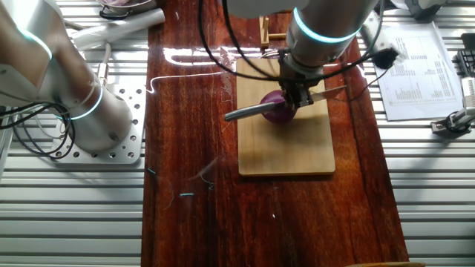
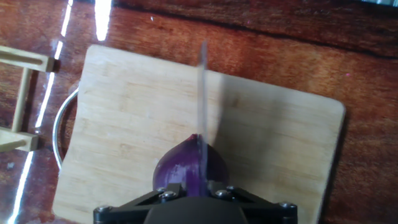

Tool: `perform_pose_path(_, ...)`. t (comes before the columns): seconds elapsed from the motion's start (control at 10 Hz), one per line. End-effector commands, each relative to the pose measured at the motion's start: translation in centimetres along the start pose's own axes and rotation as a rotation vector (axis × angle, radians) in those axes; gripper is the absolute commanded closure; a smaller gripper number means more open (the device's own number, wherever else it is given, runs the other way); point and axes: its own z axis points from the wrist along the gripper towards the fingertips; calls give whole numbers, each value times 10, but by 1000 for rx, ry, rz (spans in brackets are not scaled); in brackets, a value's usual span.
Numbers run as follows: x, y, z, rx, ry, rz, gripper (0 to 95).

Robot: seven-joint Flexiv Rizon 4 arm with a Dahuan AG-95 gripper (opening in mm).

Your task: Chop the onions

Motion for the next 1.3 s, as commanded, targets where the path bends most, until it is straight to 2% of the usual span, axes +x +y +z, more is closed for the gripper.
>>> perform_pose_path(0.1,6,0,-8,-21,8,14,950)
perform_pose_path(0.6,6,1,-15,-22,-13,-4,950)
perform_pose_path(0.8,6,1,-15,-18,-25,-11,950)
perform_pose_path(1.3,5,0,-12,-11,-30,-13,950)
